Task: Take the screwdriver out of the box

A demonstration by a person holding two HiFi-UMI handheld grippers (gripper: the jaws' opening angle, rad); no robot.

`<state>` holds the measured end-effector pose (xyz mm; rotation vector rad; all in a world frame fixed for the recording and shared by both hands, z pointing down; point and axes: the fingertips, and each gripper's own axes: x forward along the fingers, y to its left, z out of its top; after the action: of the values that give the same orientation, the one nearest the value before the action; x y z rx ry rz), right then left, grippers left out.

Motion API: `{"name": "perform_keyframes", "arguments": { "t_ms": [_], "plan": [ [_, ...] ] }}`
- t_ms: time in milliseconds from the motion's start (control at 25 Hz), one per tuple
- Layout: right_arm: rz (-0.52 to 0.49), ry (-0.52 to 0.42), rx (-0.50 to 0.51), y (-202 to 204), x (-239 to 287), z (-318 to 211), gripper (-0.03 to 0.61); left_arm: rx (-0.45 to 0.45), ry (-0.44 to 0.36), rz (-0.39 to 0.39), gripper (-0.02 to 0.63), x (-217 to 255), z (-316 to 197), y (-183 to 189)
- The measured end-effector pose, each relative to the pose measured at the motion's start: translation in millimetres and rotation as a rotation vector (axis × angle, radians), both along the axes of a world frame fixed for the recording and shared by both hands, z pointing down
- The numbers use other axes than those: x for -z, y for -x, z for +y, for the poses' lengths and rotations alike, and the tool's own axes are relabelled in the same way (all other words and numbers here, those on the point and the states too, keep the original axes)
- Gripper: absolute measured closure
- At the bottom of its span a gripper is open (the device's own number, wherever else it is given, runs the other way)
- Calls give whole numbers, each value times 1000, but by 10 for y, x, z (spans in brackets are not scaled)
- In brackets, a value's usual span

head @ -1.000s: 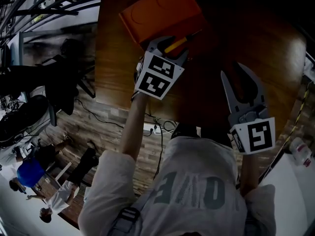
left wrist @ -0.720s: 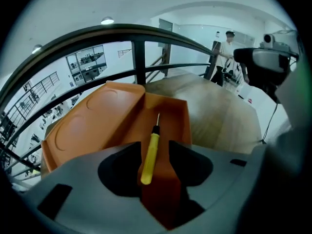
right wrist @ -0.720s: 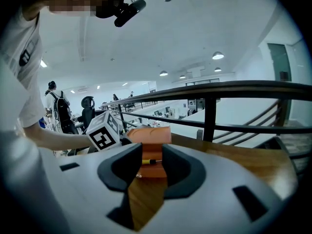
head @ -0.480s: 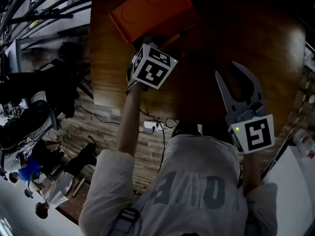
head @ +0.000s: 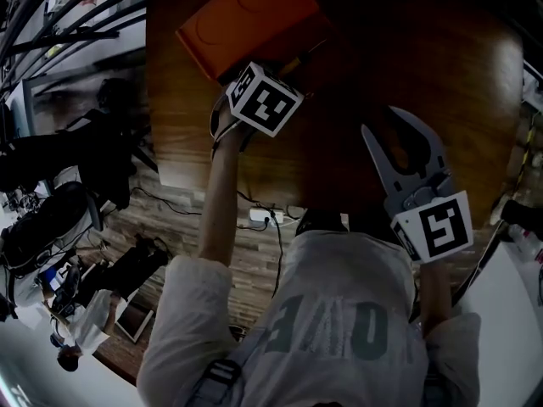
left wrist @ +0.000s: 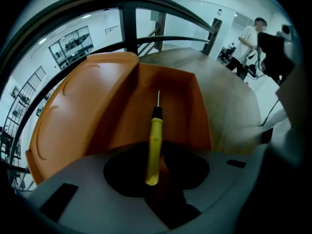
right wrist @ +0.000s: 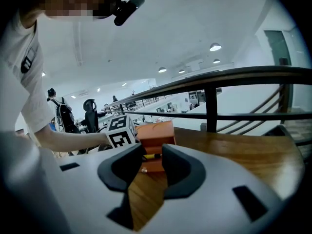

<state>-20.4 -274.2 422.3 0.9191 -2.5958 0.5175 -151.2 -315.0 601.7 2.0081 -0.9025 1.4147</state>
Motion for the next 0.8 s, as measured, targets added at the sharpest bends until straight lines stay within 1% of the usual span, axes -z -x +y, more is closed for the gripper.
{"name": "perform_keyframes", "arguments": {
  "t_ms": [120, 280, 360, 520, 680, 800],
  "plan": [
    [7, 7, 12, 17, -43, 12, 459, -32, 9, -20, 515, -20, -8, 28],
    [-25, 46, 20, 70, -129, 36, 459, -58, 19, -33, 526, -53, -31, 35],
    [-34, 51, 24, 103, -140, 53, 459, -63, 21, -38, 528, -61, -31, 35],
    [-32, 53, 26, 146, -139, 98, 459, -58, 25, -34, 531, -59, -12, 45],
    [-55, 63, 16, 135, -77, 99, 459, -24, 31, -6, 532, -33, -43, 37],
    [-55, 55, -2, 101, -16, 94, 459, -35, 28, -2, 532, -18, -14, 12]
  ]
}}
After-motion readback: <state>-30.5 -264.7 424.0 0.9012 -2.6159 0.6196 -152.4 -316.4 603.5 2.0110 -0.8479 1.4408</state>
